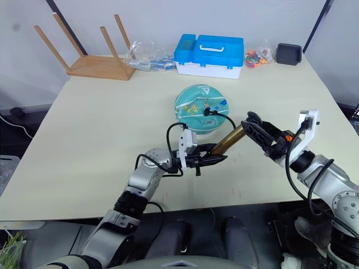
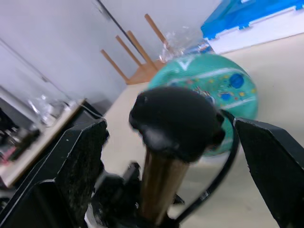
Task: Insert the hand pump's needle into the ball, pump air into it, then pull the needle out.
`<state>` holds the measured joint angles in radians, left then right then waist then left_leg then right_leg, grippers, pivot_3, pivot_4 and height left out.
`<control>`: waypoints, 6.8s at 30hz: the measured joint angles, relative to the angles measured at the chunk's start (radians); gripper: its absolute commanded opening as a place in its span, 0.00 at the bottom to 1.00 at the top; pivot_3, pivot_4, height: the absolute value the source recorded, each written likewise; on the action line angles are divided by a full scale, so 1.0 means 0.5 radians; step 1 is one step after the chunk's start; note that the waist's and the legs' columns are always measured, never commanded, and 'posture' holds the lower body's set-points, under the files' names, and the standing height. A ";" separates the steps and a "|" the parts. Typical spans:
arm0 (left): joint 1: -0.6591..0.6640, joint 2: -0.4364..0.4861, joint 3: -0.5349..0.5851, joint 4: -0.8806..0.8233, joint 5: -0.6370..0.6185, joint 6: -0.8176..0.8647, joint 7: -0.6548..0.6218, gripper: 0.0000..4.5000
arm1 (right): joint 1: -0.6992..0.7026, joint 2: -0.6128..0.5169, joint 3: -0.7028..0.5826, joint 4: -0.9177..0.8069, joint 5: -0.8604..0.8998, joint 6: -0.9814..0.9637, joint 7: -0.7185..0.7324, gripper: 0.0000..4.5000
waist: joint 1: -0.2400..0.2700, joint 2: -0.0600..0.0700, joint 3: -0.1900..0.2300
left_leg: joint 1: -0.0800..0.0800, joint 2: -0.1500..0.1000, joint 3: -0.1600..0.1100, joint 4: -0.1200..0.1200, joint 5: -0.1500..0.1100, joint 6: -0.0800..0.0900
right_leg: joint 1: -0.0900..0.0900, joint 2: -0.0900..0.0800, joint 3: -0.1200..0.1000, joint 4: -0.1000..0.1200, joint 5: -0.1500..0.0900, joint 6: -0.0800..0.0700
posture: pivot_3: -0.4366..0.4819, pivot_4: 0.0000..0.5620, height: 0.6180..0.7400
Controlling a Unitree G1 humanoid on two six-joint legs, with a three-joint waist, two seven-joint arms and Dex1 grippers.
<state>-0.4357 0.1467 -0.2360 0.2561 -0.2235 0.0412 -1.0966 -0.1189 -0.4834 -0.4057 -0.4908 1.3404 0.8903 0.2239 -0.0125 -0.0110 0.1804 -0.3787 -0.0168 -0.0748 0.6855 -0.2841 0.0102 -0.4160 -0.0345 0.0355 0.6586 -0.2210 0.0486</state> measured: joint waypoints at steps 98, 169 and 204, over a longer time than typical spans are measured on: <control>-0.238 0.271 -0.255 -0.398 -0.011 1.035 0.262 0.63 | -0.929 -0.594 0.620 -0.184 0.158 0.255 -0.469 0.46 | 0.001 0.000 0.002 | -0.010 0.002 -0.002 -0.005 -0.004 0.007 | -0.006 -0.001 -0.002 -0.016 0.000 0.000 | 0.48 0.27 1.00; -0.363 -0.240 -0.258 1.386 0.609 -0.732 0.641 0.25 | -0.590 -0.870 0.592 -0.110 -0.210 -0.075 0.007 0.46 | 0.037 -0.019 -0.062 | 0.000 0.003 -0.001 -0.008 -0.014 0.022 | 0.010 -0.001 -0.001 -0.032 0.002 0.003 | 0.48 0.27 1.00; -0.367 -0.233 -0.216 1.496 0.631 -0.912 0.627 0.25 | -1.405 -0.983 0.501 0.172 -0.184 0.570 0.366 0.46 | 0.003 0.016 -0.069 | -0.005 -0.009 -0.052 -0.026 -0.009 0.015 | 0.017 -0.011 -0.050 -0.032 -0.010 -0.014 | 0.48 0.27 1.00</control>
<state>-0.6192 0.0300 -0.3438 1.0042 0.0918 -0.4150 -0.7834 -0.8214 -0.9752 -0.1554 -0.4050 1.2484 1.1750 0.4068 -0.0108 -0.0030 0.1460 -0.3812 -0.0214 -0.1010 0.6724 -0.2887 0.0177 -0.4073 -0.0401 0.0103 0.6424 -0.2261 0.0417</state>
